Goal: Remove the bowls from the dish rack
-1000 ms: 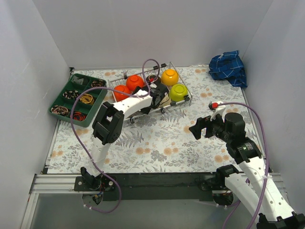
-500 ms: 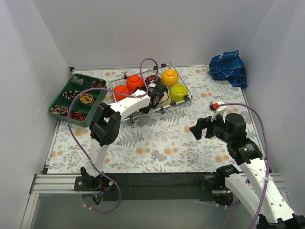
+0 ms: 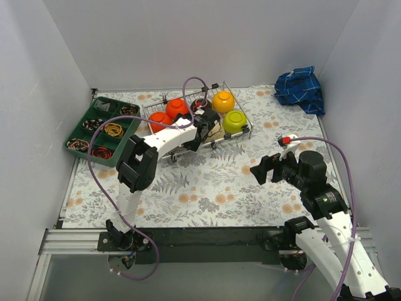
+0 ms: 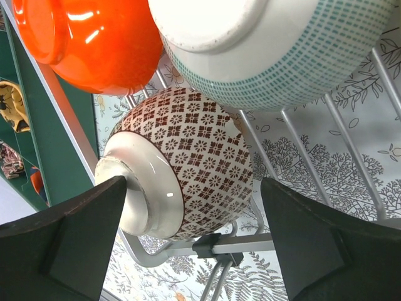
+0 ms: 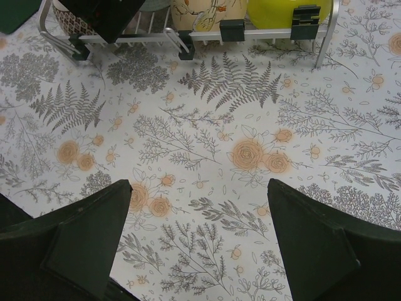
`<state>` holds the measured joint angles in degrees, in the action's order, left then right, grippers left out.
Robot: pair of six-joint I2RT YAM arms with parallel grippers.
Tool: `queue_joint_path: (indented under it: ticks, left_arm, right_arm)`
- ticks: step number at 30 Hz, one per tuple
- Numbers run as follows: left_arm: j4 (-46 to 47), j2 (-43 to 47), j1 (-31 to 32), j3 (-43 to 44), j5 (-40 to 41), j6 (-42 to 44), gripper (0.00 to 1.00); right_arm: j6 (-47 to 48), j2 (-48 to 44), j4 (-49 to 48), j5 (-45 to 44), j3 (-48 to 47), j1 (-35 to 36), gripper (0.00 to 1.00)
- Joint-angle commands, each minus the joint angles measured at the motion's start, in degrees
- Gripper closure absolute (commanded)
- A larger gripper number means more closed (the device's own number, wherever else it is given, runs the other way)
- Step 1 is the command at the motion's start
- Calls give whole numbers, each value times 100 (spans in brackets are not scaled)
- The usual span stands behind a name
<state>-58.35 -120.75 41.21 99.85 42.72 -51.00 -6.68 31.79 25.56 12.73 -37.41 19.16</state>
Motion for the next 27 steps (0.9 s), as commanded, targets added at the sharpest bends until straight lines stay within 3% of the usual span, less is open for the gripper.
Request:
queue_joint_path:
  ticks: [1, 8, 27]
  left_arm:
    - [-142, -80, -8, -150, -449, -112, 7]
    - [-256, -414, -8, -177, -449, -226, 2]
    - [-678, -1047, -8, -291, -695, -296, 2]
  right_arm:
    - [-44, -41, -60, -25, -223, 18, 2]
    - [17, -50, -25, -78, -258, 9, 1]
    - [131, 20, 2, -192, -179, 18, 1]
